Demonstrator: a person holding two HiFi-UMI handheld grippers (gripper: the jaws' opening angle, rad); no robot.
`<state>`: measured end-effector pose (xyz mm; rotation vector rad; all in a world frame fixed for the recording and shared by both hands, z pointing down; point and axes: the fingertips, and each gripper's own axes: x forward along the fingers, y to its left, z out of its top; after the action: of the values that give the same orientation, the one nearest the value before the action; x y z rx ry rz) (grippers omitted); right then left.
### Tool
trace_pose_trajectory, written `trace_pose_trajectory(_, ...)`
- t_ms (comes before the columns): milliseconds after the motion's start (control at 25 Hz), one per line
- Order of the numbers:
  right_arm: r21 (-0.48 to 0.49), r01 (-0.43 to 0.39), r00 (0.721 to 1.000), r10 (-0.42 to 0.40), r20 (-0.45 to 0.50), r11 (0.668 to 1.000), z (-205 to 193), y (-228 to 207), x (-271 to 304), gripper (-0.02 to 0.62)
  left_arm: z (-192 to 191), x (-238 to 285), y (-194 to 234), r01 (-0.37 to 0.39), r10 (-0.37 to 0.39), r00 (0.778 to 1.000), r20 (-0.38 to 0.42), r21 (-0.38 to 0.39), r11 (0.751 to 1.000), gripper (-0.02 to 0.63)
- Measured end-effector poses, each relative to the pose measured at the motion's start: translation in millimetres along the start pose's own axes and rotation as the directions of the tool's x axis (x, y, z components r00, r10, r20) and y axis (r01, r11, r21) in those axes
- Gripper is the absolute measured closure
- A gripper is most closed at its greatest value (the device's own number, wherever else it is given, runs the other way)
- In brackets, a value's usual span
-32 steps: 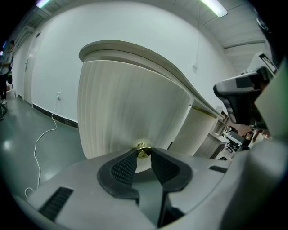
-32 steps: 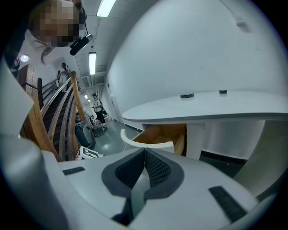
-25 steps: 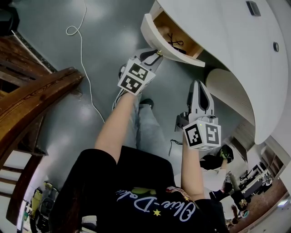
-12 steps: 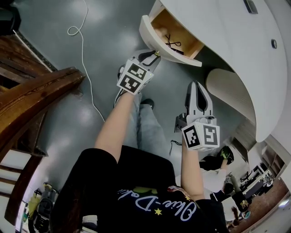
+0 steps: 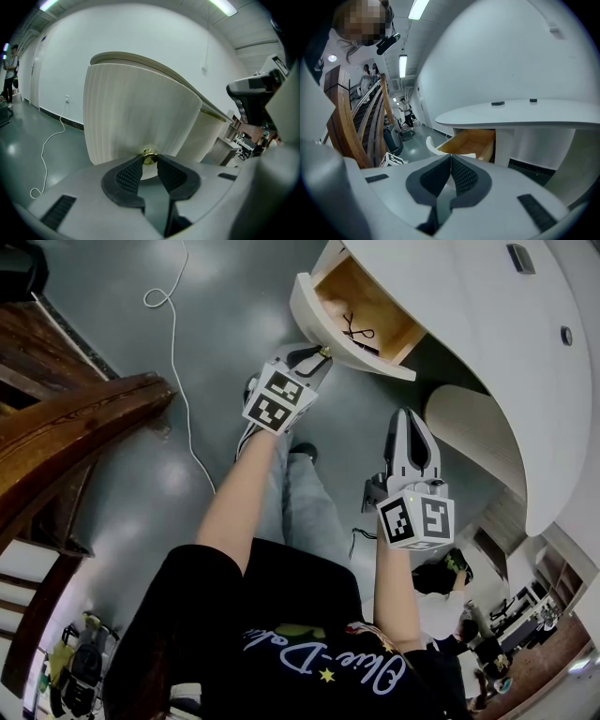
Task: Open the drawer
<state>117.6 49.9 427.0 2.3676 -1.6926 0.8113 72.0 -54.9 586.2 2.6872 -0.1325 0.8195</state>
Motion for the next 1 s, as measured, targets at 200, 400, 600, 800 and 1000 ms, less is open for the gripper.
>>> trace_pose_trajectory(200, -0.005, -0.010, 1.000, 0.010, 0.001, 1.000, 1, 4, 0, 0.594, -3, -6, -1, -0.004, 0.004, 1.000, -0.002, 0.000, 1.000, 0.509)
trace_pose_trajectory(400, -0.007, -0.023, 1.000, 0.023, -0.003, 1.000, -2, 7, 0, 0.594, -7, -9, -2, -0.006, 0.006, 1.000, -0.002, -0.001, 1.000, 0.509)
trace_pose_trajectory(600, -0.012, -0.031, 1.000, 0.030, -0.005, 0.999, -3, 8, -1, 0.594, -10, -13, -3, -0.009, 0.009, 1.000, -0.007, 0.003, 1.000, 0.509)
trace_pose_trajectory(800, -0.013, -0.033, 0.999, 0.033, 0.000, 0.999, -3, 9, -3, 0.594, -12, -17, -3, -0.009, 0.009, 1.000, -0.011, 0.005, 1.000, 0.509)
trace_pose_trajectory(1000, -0.014, -0.035, 0.999, 0.035, 0.000, 0.999, -5, 9, -6, 0.594, -16, -20, -4, -0.011, 0.011, 1.000, -0.011, 0.003, 1.000, 0.509)
